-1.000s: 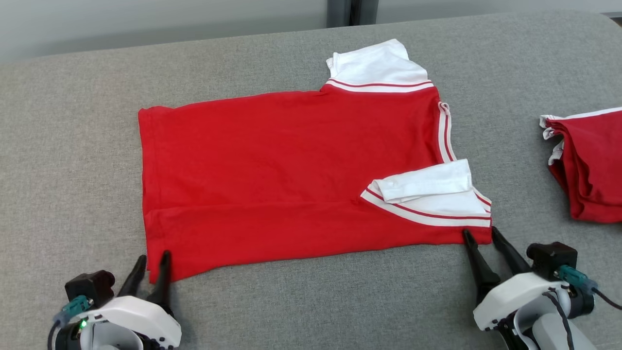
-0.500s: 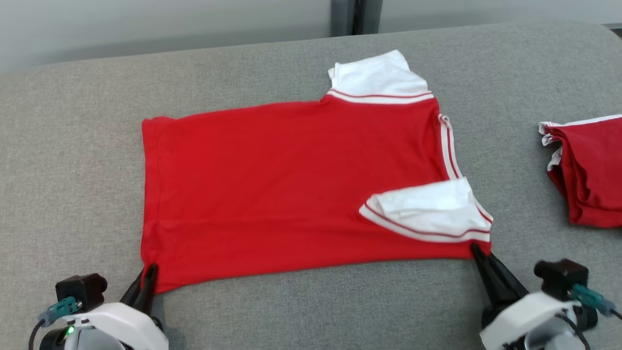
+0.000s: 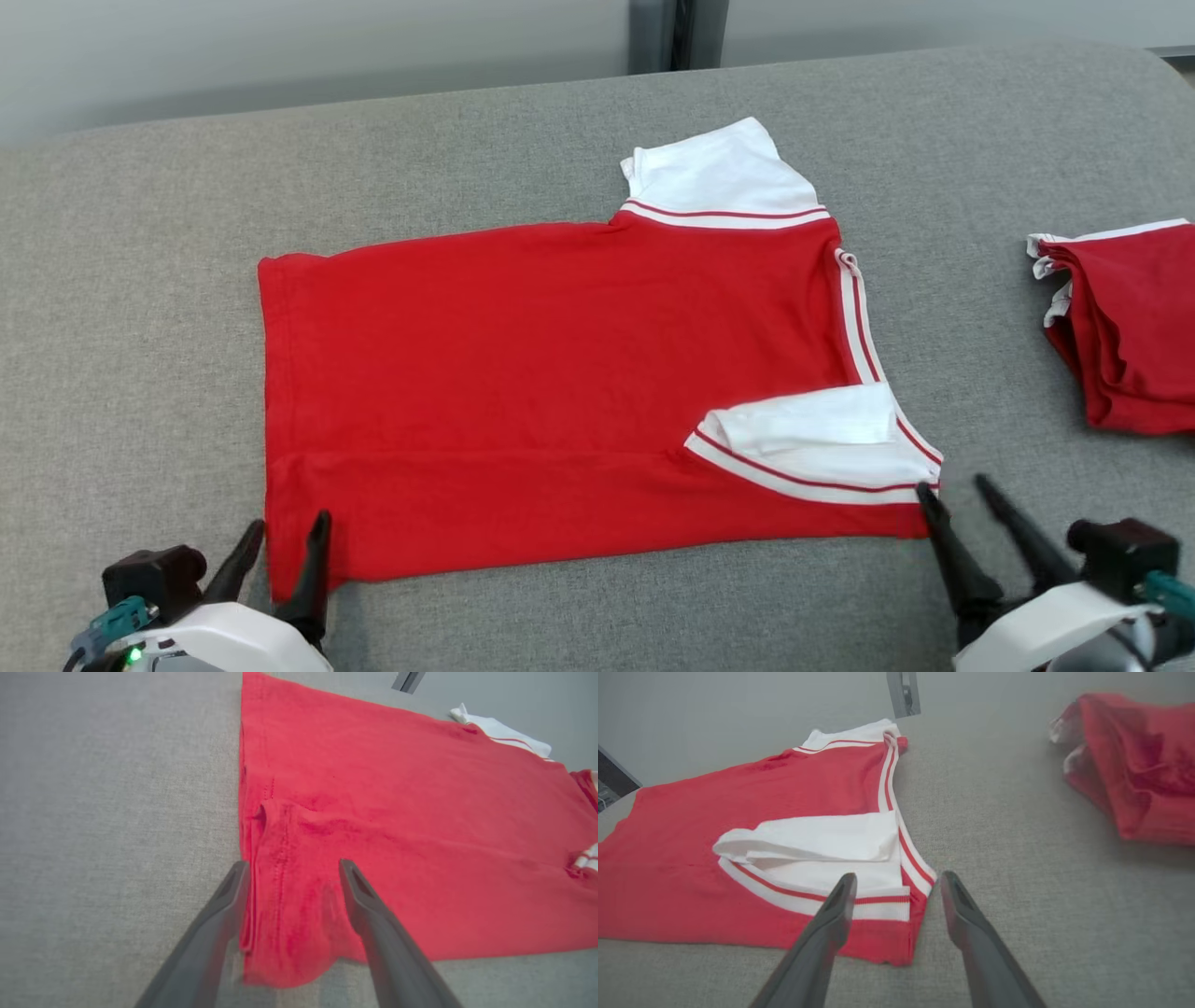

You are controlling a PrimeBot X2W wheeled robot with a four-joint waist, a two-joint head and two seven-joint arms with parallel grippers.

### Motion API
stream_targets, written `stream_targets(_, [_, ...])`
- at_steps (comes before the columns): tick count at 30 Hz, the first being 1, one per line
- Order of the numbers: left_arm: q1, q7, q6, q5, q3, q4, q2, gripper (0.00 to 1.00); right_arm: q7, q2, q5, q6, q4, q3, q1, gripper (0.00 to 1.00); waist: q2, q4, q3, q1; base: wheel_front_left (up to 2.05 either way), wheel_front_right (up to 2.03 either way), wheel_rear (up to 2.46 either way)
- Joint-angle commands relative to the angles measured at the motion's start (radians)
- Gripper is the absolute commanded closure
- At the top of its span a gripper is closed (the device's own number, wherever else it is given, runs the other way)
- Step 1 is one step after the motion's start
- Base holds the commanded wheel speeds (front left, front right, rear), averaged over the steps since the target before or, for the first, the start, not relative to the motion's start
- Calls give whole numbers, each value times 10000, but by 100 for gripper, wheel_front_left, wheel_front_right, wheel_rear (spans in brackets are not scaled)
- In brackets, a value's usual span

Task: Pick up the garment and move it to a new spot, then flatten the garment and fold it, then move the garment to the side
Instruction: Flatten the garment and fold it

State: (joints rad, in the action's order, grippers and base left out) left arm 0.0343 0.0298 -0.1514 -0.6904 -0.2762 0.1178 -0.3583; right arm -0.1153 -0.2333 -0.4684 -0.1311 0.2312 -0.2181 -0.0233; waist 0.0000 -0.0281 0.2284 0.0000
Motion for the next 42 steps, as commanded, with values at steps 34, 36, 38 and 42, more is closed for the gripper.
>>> stream_targets(34, [-3000, -1924, -513, 1754, 369, -576, -42, 0, -469, 592, 2119, 6, -2882, 1888, -1385, 0, 0, 50, -1, 0, 0, 0, 0])
stream_targets(36, [-3992, -1288, -78, 1402, 330, 283, -111, 0, -511, 567, 2031, 8, -2863, 1840, -1543, 0, 0, -60, 467, 0, 0, 0, 0])
stream_targets(38, [-4503, -724, 307, 1082, 244, 1085, -180, 0, -563, 569, 2008, 6, -2817, 1797, -1666, 0, 0, -133, 778, 0, 0, 0, 0])
stream_targets(42, [-5542, 252, 894, 630, 157, 2557, -295, 0, -706, 555, 1913, 6, -2623, 1658, -1875, 0, 0, -305, 1307, 0, 0, 0, 0])
